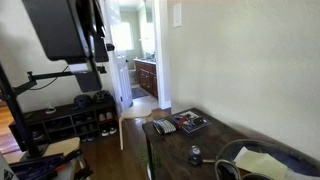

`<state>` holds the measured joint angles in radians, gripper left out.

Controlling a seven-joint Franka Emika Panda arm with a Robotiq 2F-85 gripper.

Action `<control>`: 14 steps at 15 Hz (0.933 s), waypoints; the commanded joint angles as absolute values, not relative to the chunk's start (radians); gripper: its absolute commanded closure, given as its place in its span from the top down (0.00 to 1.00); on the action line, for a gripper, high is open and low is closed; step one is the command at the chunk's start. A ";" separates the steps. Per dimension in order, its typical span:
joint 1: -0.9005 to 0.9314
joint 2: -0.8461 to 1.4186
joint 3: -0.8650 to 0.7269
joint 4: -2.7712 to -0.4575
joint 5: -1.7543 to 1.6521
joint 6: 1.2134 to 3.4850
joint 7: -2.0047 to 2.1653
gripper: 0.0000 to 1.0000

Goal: Put the blue keyholder on the left bowl

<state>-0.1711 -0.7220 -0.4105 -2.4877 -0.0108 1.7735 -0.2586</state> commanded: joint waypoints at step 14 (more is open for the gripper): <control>-0.168 -0.681 -0.368 -2.486 0.013 1.798 -0.276 1.00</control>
<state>-0.1710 -0.7137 -0.3953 -2.4876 -0.0101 1.7750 -0.2586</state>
